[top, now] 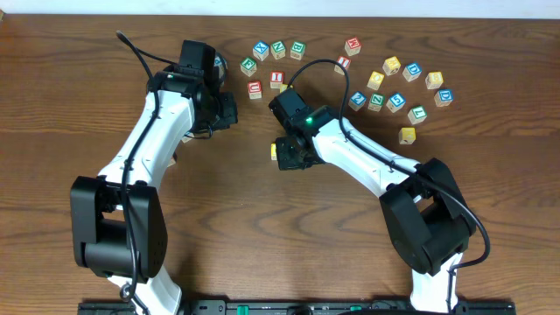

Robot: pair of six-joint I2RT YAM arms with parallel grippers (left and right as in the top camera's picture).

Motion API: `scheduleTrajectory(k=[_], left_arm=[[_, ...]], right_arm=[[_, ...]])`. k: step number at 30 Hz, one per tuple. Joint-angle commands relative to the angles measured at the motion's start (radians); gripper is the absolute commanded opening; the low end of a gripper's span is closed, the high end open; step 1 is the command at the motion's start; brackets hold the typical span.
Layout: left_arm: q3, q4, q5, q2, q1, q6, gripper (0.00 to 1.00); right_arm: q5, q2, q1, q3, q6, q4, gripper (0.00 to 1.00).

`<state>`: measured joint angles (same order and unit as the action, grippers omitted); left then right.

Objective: Spell out CORL
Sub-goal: 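Nudge the O and R blocks into line with the right gripper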

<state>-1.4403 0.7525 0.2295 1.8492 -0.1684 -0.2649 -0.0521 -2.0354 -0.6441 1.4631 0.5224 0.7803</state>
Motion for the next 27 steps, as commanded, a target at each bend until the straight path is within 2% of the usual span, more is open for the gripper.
scheduleTrajectory(k=[1, 11, 27], left_arm=[[-0.009, 0.005, -0.013, -0.022, 0.002, 0.009, 0.07], [-0.009, 0.009, -0.013, -0.022, 0.002, 0.009, 0.07], [-0.009, 0.013, -0.013, -0.022, 0.002, 0.009, 0.07]], right_arm=[[0.017, -0.013, -0.008, -0.005, 0.023, -0.003, 0.01], [-0.048, -0.012, -0.011, -0.005, -0.007, 0.017, 0.01], [-0.008, -0.012, -0.01, -0.005, 0.031, 0.093, 0.01]])
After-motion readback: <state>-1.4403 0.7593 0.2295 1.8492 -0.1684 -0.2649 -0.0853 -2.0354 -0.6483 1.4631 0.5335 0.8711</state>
